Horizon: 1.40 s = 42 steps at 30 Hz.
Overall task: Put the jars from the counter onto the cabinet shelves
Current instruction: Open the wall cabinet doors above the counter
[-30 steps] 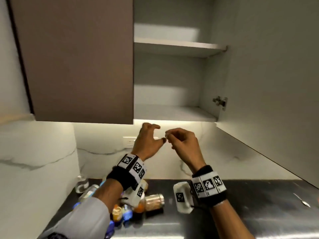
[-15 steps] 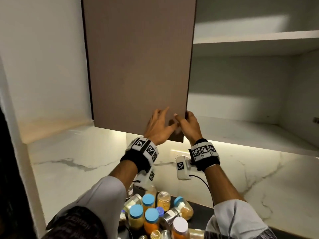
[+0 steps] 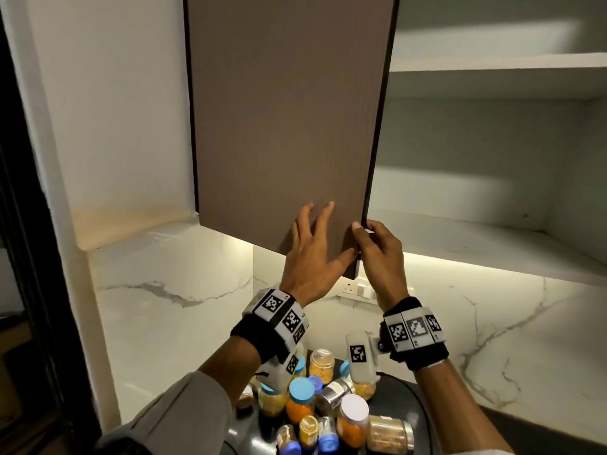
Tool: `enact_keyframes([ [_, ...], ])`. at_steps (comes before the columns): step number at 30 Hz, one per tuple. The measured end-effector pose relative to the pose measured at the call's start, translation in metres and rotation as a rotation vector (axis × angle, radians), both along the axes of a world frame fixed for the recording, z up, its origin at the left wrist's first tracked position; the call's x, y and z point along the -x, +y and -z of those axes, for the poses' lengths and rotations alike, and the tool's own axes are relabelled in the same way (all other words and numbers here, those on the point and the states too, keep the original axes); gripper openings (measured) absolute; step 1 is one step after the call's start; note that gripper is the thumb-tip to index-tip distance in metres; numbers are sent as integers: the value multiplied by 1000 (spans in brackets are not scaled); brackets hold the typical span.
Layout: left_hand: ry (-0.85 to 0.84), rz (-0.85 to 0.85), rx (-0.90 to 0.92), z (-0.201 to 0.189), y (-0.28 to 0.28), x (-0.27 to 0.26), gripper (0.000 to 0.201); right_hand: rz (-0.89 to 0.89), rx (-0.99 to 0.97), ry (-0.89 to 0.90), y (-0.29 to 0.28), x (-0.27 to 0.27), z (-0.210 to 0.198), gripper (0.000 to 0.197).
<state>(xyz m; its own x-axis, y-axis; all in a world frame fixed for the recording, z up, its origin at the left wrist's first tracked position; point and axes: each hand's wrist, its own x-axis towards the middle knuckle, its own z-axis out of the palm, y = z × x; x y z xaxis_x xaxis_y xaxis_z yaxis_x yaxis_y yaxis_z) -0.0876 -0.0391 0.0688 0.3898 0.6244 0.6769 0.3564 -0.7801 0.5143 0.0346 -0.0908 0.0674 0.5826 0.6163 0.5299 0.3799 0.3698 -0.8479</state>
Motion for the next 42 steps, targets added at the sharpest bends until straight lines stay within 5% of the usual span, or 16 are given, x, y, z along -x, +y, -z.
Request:
enact_keyframes([
  [14, -341, 191, 52, 29, -46, 181, 97, -94, -100, -103, -62, 200, 8, 29],
  [19, -549, 102, 79, 34, -41, 248, 66, -222, -173, -200, -46, 276, 4, 30],
  [24, -602, 35, 58, 39, -22, 318, 27, -318, -179, -363, 5, 345, 9, 64],
  [26, -620, -34, 76, 39, -11, 341, 32, -359, -171, -404, 23, 368, 11, 72],
  [29, -626, -111, 133, 39, 7, 371, 10, -364, -156, -396, 43, 396, 11, 79],
  [33, -590, -179, 189, 37, 26, 397, 8, -316, -125, -417, 61, 422, 10, 82],
  [42, -589, -220, 309, 33, 46, 421, 46, -256, -85, -481, 81, 446, 10, 84],
])
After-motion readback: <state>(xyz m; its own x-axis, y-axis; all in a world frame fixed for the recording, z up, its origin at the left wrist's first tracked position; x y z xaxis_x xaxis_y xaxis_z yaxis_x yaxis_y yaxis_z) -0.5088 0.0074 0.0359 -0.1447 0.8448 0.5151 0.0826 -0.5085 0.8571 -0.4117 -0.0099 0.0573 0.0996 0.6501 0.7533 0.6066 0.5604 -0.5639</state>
